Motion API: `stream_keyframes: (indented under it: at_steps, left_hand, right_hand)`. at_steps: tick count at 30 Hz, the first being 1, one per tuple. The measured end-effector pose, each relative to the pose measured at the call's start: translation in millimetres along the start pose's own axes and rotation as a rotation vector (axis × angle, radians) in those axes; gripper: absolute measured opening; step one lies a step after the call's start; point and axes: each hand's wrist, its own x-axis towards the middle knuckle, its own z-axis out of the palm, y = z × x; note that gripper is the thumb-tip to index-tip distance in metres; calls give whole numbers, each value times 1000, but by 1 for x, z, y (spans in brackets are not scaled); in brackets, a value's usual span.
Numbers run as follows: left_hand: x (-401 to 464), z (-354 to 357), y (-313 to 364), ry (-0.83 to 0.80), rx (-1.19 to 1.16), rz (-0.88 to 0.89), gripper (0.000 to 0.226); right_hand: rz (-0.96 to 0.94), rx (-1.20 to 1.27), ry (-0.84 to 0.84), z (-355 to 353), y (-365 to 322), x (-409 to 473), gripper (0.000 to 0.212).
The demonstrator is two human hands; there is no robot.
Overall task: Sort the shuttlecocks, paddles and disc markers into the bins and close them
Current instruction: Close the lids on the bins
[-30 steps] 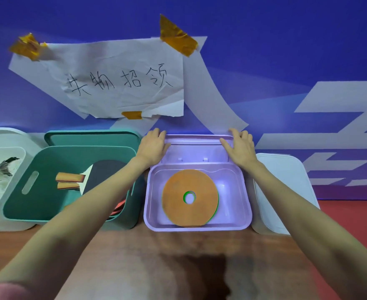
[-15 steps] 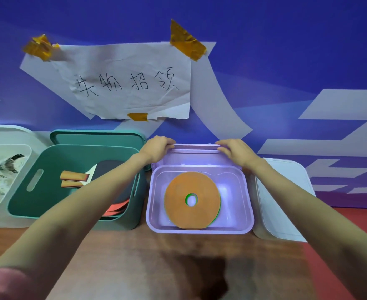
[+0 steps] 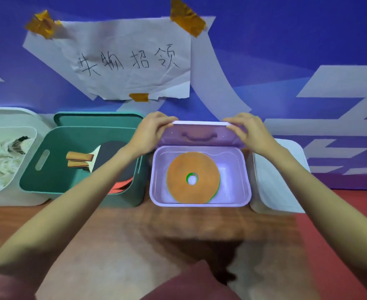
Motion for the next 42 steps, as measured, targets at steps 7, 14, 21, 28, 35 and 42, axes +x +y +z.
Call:
stream_keyframes:
  at_steps: [7, 14, 21, 28, 35, 42]
  left_hand:
    - [-86, 25, 17, -100, -8, 31, 36]
    - [-157, 72, 17, -158, 85, 0, 41]
    - [-179, 92, 17, -138, 83, -60, 39]
    - [-179, 90, 13, -187, 100, -36, 41]
    - [-185, 84, 10, -297, 161, 37, 44]
    - [-179, 81, 8, -294, 90, 3, 43]
  right_hand:
    - [36, -7, -161, 18, -9, -81, 41]
    - [33, -4, -258, 70, -10, -136, 42]
    - [58, -46, -237, 93, -11, -156, 43]
    - [42, -59, -260, 94, -9, -158, 41]
    - [3, -75, -267, 97, -10, -164, 41]
    - [55, 16, -216, 100, -11, -168, 32]
